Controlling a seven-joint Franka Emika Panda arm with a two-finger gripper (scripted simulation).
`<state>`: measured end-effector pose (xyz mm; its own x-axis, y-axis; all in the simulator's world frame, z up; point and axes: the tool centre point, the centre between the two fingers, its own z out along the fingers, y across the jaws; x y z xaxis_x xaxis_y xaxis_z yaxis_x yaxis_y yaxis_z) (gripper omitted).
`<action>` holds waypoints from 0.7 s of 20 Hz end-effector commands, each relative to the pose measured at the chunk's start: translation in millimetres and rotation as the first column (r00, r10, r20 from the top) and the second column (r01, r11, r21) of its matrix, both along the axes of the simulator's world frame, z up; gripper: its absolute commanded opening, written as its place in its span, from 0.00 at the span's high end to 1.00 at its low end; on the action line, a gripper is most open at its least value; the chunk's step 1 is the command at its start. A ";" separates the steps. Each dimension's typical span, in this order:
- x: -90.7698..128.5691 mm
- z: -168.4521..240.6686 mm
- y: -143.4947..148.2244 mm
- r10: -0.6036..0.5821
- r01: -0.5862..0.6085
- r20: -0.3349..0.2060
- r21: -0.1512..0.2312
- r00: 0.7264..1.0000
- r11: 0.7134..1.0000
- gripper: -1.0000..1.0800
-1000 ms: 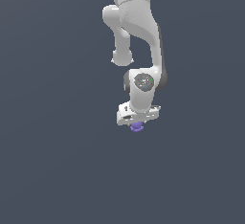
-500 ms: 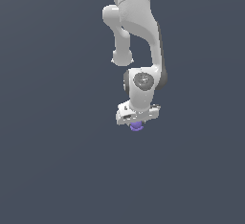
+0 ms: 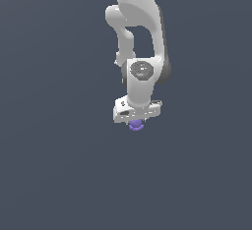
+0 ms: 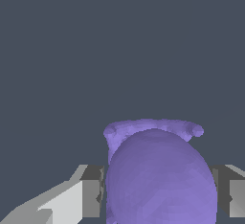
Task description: Pick up the object and move it to a goal position.
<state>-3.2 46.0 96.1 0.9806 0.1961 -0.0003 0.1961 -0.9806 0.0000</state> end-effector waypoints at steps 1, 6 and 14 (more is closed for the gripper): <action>1.5 22.2 -10.4 0.000 0.000 0.001 0.000 1.000 1.000 1.00; 5.0 75.2 -35.1 0.000 0.000 0.001 0.001 1.000 1.000 1.00; 11.5 165.3 -76.9 0.000 0.000 0.001 0.002 1.000 1.000 1.00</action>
<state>7.8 -23.2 244.5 0.9807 0.1957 0.0017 0.1957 -0.9807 -0.0011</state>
